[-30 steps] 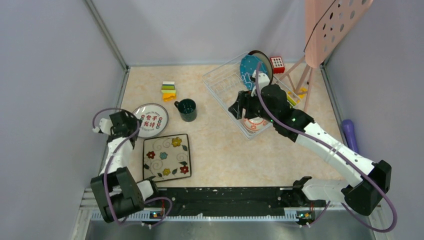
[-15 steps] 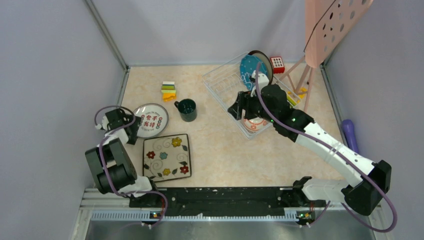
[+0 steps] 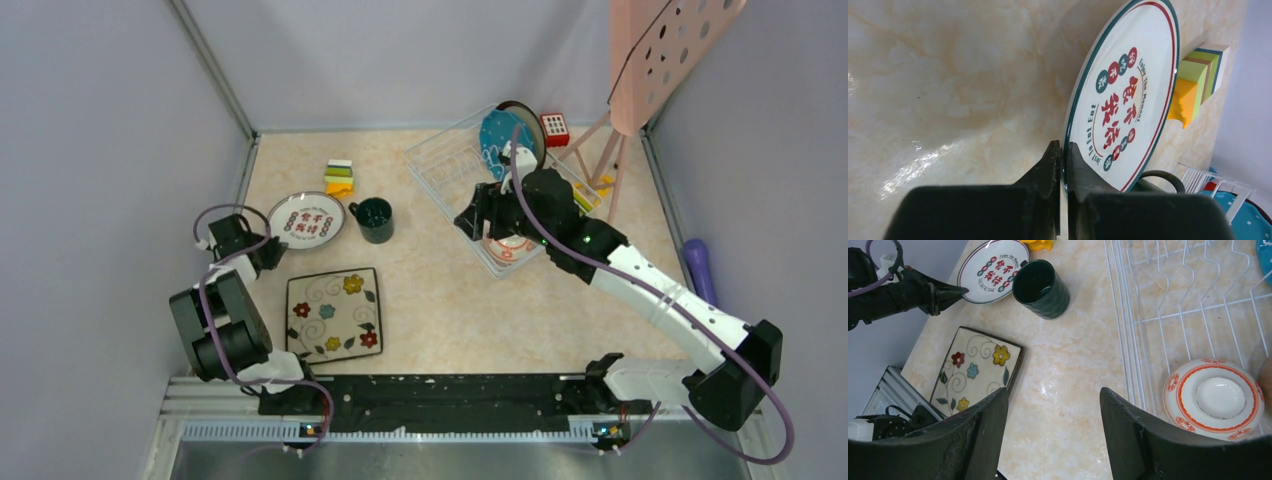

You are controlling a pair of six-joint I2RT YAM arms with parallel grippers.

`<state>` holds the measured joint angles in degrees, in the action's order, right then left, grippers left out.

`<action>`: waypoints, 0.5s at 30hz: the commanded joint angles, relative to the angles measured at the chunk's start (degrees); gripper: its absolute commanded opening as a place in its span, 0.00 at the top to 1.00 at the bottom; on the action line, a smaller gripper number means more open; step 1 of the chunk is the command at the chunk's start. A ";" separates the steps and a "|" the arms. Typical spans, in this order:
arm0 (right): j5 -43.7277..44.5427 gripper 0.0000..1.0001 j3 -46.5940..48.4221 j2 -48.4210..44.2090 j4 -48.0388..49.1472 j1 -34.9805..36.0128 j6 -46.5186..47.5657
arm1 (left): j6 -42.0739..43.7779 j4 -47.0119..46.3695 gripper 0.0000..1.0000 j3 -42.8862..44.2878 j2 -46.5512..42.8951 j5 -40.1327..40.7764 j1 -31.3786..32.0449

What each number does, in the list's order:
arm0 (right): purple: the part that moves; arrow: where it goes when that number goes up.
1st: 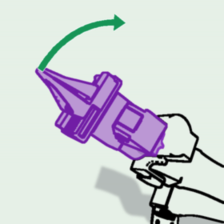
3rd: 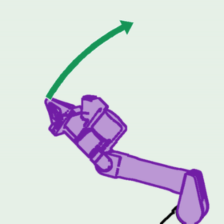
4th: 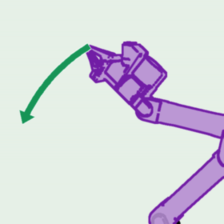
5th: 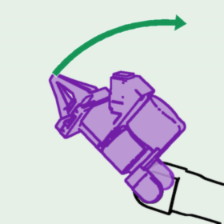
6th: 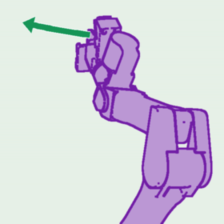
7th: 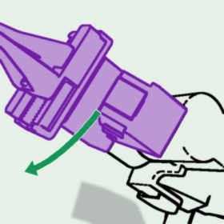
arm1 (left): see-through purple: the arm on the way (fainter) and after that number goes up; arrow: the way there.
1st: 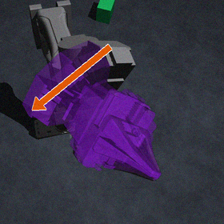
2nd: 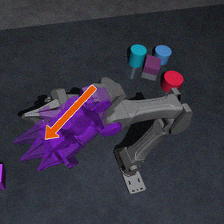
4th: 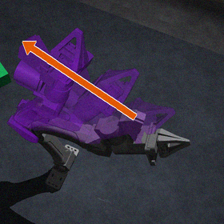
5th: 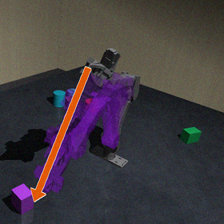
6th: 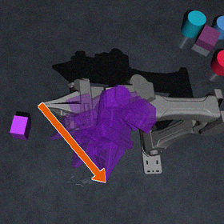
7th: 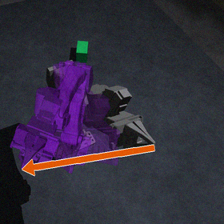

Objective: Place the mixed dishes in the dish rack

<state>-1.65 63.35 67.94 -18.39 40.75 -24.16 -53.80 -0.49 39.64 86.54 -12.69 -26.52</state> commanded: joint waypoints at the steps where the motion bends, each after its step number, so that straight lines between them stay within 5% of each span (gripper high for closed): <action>1: -0.69 0.34 0.98 0.08 2.54 0.56 -0.56 | 1.27 2.89 1.00 -1.42 -4.54 3.64 -0.10; 15: -1.74 0.34 1.30 0.33 2.54 0.56 -1.57 | 0.31 9.52 1.00 -0.78 -29.19 2.73 0.00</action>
<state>-2.57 63.35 68.64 -18.39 40.75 -24.77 -53.19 10.76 37.10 63.35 -8.56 -26.44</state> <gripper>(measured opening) 0.661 0.028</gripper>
